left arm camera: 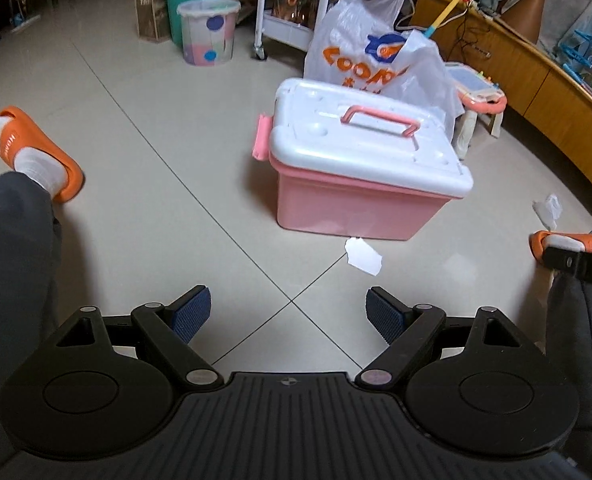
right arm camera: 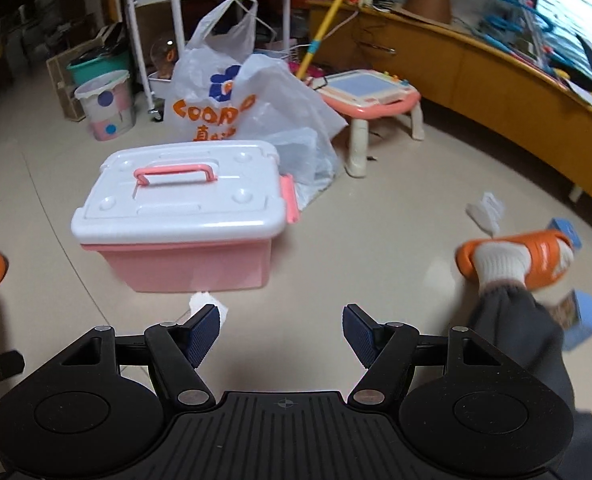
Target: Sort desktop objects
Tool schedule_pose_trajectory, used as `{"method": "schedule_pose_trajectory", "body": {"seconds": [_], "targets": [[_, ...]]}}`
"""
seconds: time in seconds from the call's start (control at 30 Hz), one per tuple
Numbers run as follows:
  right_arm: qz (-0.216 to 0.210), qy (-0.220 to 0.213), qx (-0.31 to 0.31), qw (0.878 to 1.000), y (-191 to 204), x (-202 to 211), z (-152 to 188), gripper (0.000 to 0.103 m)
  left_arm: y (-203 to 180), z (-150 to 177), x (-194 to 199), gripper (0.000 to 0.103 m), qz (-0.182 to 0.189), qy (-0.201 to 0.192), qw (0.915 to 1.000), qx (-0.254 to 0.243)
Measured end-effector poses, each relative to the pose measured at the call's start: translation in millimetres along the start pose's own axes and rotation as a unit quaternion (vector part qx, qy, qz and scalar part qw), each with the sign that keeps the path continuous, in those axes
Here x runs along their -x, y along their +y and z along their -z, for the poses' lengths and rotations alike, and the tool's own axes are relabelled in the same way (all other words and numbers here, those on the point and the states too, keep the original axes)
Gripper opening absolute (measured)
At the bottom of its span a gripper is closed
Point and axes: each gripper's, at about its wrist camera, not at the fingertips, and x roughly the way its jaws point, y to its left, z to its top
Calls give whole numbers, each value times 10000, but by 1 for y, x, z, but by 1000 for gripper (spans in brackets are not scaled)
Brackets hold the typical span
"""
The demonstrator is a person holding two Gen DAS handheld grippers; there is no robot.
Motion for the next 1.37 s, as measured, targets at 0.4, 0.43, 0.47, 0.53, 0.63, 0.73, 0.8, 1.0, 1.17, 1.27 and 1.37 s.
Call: {"method": "schedule_pose_trajectory", "body": {"seconds": [0.4, 0.43, 0.47, 0.53, 0.63, 0.73, 0.8, 1.0, 1.17, 1.27, 1.37], "targets": [[-119, 122, -17, 9999, 25, 17, 60, 72, -19, 15, 29, 95, -180, -249, 9990, -338], [-127, 169, -12, 9998, 28, 16, 65, 73, -21, 16, 30, 96, -214, -255, 9988, -368], [-137, 212, -11, 9997, 31, 15, 69, 74, -22, 18, 31, 96, -240, -255, 9986, -396], [-142, 275, -9, 9995, 35, 14, 77, 74, -24, 21, 31, 97, -250, -232, 9985, -436], [-130, 361, 4, 9993, 41, 12, 88, 75, -26, 24, 31, 98, -327, -219, 9981, -479], [-104, 438, -25, 9990, 44, 9, 92, 78, -30, 26, 29, 99, -429, -210, 9972, -570], [-102, 470, -52, 9988, 46, 7, 93, 78, -30, 27, 28, 99, -444, -168, 9971, -591], [-131, 528, -55, 9985, 52, 1, 95, 83, -28, 28, 20, 100, -426, -59, 9976, -536], [-98, 636, -76, 9979, 51, -6, 98, 85, -28, 38, 10, 100, -399, 139, 9977, -533], [-64, 698, -160, 9974, 48, -11, 100, 85, -29, 42, 7, 100, -440, 165, 9971, -595], [-44, 771, -259, 9967, 45, -16, 101, 86, -29, 44, 6, 101, -412, 87, 9972, -620]]}}
